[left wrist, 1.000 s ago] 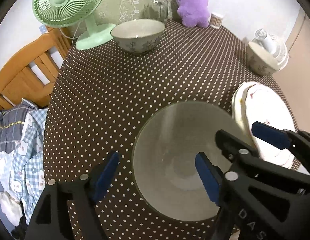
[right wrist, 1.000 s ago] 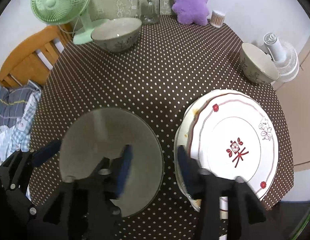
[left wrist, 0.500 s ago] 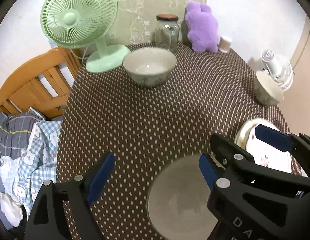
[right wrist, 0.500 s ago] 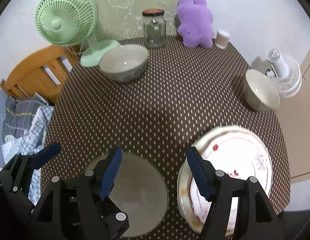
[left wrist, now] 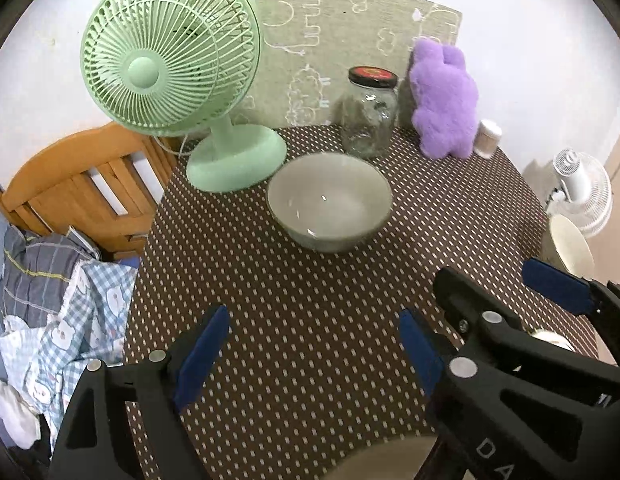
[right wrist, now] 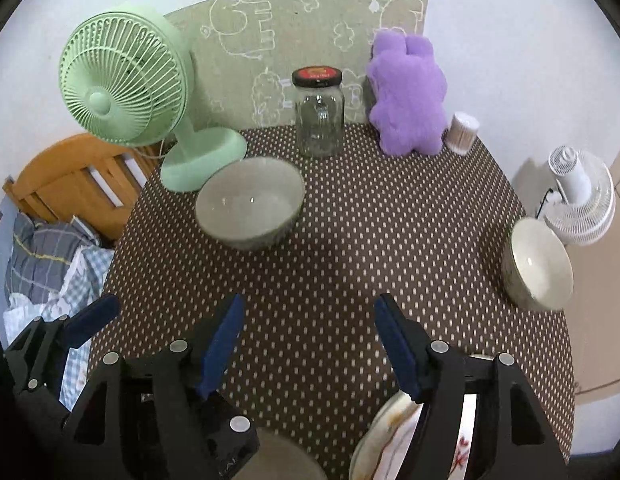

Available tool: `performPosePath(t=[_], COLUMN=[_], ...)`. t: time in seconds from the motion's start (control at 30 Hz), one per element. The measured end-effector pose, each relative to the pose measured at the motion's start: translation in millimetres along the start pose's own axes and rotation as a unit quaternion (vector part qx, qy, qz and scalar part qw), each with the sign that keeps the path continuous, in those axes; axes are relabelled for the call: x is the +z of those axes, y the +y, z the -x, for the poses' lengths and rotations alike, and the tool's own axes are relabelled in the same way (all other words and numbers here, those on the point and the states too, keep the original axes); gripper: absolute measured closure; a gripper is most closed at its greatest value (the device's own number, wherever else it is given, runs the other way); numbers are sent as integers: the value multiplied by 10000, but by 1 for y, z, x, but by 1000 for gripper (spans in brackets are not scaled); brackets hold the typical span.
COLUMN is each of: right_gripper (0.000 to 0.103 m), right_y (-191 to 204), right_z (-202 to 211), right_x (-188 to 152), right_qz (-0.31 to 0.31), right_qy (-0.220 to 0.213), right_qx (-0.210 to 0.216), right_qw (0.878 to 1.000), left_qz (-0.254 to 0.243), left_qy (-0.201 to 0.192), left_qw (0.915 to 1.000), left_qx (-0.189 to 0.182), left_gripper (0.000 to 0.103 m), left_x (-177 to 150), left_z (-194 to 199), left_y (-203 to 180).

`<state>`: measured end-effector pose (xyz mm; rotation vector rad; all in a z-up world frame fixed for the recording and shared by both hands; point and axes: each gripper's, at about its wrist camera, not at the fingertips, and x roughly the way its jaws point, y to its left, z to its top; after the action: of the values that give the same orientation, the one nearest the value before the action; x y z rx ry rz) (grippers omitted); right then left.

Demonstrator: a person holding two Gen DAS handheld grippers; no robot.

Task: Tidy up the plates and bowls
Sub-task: 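Move both grippers to the grey bowl beside the green fan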

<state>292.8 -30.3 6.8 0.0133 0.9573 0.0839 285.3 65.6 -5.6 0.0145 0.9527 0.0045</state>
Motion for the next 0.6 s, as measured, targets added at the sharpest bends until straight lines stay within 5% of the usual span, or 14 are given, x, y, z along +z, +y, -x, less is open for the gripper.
performPosePath(t=[0.6], right_gripper=[32], right_y=[1], right_z=[-88], right_x=[68], right_qz=[-105], right_qy=[27], right_qx=[84], right_qw=[9999], left_qz=[99], left_qy=[4], left_qw=[9990], left_qx=[431], left_gripper=[22], left_x=[61], left_z=[-76], left_y=[9])
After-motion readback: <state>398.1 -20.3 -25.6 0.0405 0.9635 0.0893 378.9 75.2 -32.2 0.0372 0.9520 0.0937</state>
